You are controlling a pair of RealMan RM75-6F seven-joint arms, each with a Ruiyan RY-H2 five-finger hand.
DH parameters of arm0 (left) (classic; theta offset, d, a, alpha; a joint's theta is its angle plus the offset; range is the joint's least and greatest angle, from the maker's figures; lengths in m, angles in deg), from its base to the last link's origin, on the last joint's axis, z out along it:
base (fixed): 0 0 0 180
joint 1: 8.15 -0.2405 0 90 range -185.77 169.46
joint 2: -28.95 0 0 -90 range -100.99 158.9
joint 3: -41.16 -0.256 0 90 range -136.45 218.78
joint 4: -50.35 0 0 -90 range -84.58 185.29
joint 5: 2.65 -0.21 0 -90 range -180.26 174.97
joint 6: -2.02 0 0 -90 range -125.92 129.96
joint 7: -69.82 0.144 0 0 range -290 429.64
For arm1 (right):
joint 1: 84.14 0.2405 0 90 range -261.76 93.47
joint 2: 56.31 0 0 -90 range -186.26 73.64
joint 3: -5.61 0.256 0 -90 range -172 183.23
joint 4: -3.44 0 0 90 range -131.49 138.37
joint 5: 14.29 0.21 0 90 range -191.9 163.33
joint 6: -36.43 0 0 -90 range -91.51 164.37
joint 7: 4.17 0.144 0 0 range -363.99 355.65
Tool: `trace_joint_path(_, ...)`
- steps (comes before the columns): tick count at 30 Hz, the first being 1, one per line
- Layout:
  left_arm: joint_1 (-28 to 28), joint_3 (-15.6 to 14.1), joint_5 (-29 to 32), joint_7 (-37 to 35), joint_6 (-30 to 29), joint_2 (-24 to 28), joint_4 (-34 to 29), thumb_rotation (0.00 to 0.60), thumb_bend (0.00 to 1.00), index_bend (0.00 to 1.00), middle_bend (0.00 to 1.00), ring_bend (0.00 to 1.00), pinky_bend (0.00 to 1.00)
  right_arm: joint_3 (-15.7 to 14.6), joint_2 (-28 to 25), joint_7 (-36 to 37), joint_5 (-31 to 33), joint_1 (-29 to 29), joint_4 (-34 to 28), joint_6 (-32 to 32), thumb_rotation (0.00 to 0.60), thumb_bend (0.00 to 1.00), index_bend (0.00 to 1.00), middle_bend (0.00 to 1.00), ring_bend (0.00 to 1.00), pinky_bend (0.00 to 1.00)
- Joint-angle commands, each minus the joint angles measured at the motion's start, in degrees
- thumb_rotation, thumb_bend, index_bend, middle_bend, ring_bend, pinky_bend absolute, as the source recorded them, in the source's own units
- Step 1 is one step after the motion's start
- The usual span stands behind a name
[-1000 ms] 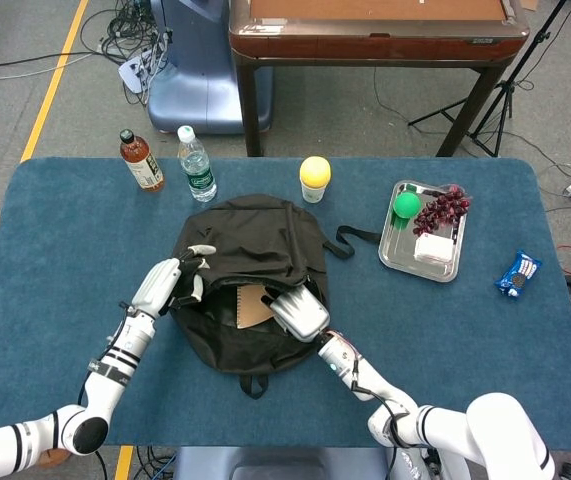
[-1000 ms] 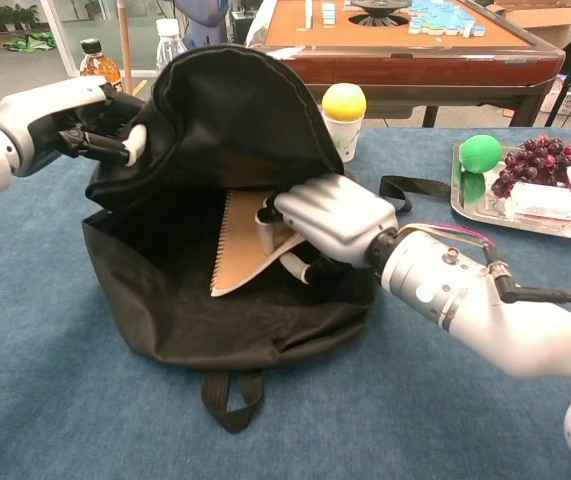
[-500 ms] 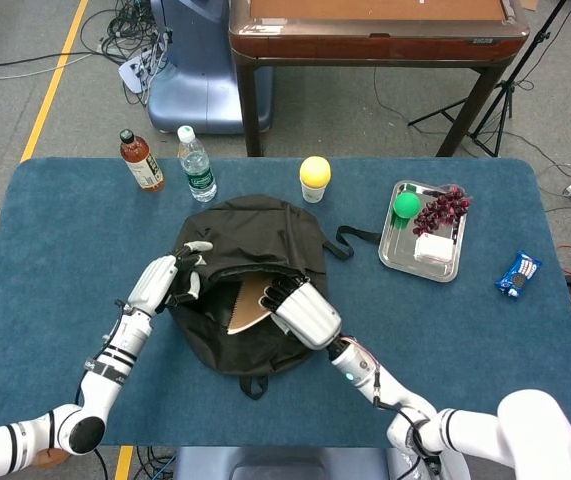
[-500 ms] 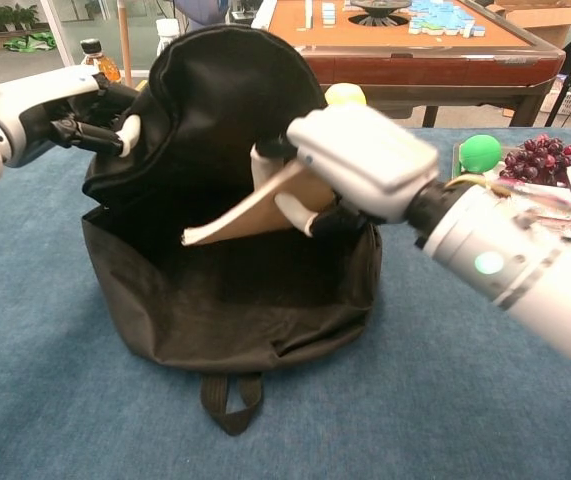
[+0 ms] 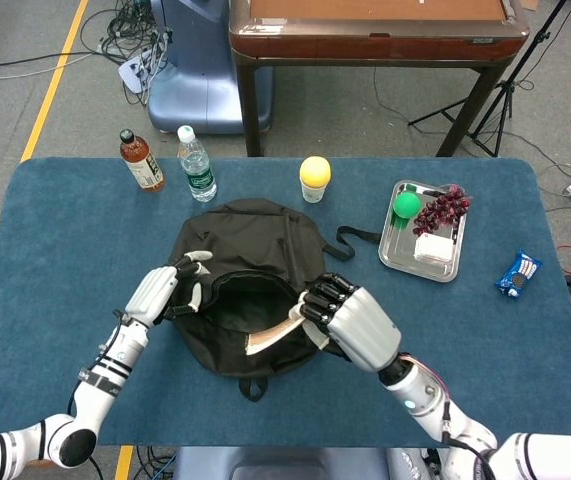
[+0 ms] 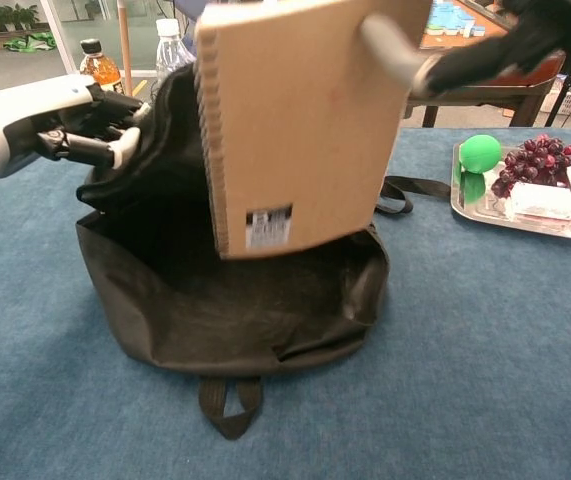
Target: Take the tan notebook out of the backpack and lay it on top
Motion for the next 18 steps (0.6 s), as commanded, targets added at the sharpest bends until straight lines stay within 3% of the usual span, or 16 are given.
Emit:
trace_joint_path(1,-0.33,-0.91,-0.90,0.44,0.32,1.02,-0.97,0.428,0.48,0.30,0.13,0.12,0.17,0.01,-3.98,0.32,-1.44,-2.31,-3.94,-2.08,0.600,0.57,0.87,0.54,0.45,0.37)
trace_joint_path(8,-1.14,-2.63,-3.98,2.05,-0.79,2.75,-3.40,0.369,0.37,0.07,0.04,0.05,0.17,0.75,-8.15,1.84,-0.87,-4.61,-6.89,-3.07,0.600,0.57,0.87,0.54,0.45,0.37)
trace_joint_path(18,-2.63,-3.39,-6.20,5.16,-4.17,4.73,-4.73,0.365,0.35,0.01,0.00,0.02,0.16,1.59,-8.54,4.07,8.24,-4.05,-4.61,5.98,0.600,0.57,0.87,0.54,0.45,0.37)
